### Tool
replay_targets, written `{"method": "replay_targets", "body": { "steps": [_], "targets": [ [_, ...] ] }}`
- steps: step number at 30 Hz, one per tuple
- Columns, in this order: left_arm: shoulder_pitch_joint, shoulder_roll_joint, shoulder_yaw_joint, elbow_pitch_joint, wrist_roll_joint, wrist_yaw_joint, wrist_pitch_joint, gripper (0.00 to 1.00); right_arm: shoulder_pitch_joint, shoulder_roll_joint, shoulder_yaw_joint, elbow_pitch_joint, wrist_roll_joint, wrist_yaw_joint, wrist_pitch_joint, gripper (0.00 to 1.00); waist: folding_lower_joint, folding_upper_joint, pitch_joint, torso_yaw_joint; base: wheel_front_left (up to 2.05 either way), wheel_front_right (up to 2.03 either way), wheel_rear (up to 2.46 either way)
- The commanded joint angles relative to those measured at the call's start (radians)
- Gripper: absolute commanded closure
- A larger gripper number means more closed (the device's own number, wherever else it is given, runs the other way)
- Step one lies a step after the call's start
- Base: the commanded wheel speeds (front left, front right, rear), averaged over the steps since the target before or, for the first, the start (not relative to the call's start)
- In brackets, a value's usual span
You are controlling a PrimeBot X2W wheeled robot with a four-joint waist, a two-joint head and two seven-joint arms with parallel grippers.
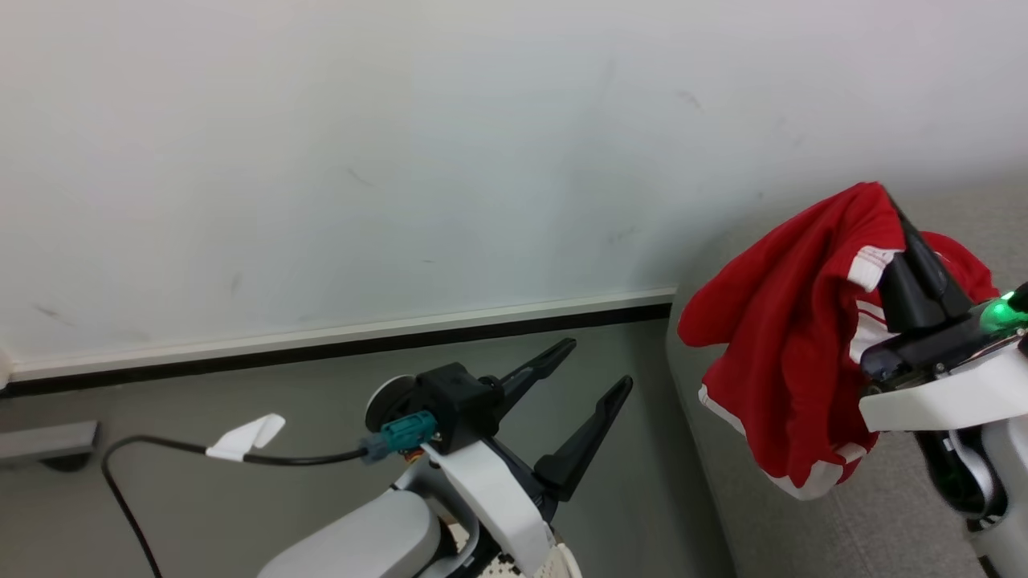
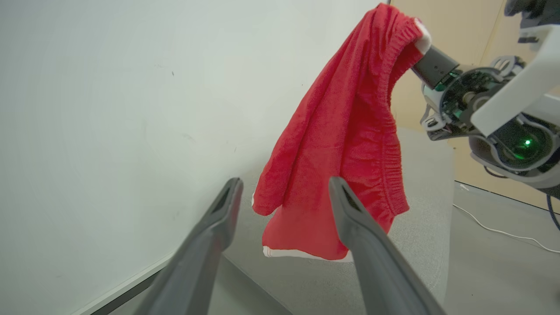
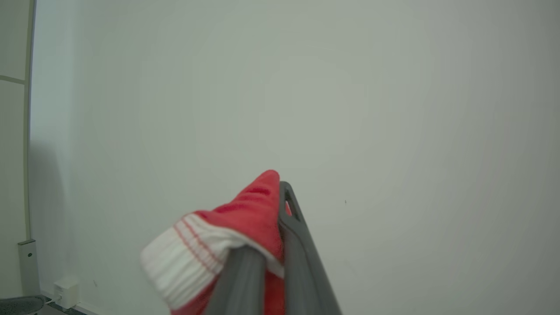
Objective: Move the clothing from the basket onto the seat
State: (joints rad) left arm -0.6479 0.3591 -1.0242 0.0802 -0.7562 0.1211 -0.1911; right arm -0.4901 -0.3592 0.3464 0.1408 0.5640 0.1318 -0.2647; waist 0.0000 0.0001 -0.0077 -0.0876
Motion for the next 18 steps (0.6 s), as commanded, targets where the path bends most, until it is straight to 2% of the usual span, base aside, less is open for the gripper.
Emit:
{"method": "replay_targets", "body": {
  "steps": [1,8,18],
  "targets": [
    [0.002,0.001,0.001,0.003,0.014,0.001,-0.007,0.00,-0.016,-0.013,-0.007,-0.009,-0.001,-0.002,0.001,1.00,0.0000,-0.0001,0.018,-0.044,0.00,0.00,0.00],
    [0.001,0.000,0.004,0.020,0.042,-0.011,-0.044,0.00,-0.035,-0.064,-0.072,-0.062,-0.014,-0.002,0.001,1.00,0.0000,-0.0001,0.046,-0.146,0.00,0.00,0.00],
    [-0.011,-0.003,-0.005,0.048,0.075,-0.026,-0.058,0.00,0.007,-0.081,-0.135,-0.133,-0.038,-0.002,0.001,1.00,0.0000,-0.0001,0.075,-0.255,0.00,0.00,0.00]
  ]
}}
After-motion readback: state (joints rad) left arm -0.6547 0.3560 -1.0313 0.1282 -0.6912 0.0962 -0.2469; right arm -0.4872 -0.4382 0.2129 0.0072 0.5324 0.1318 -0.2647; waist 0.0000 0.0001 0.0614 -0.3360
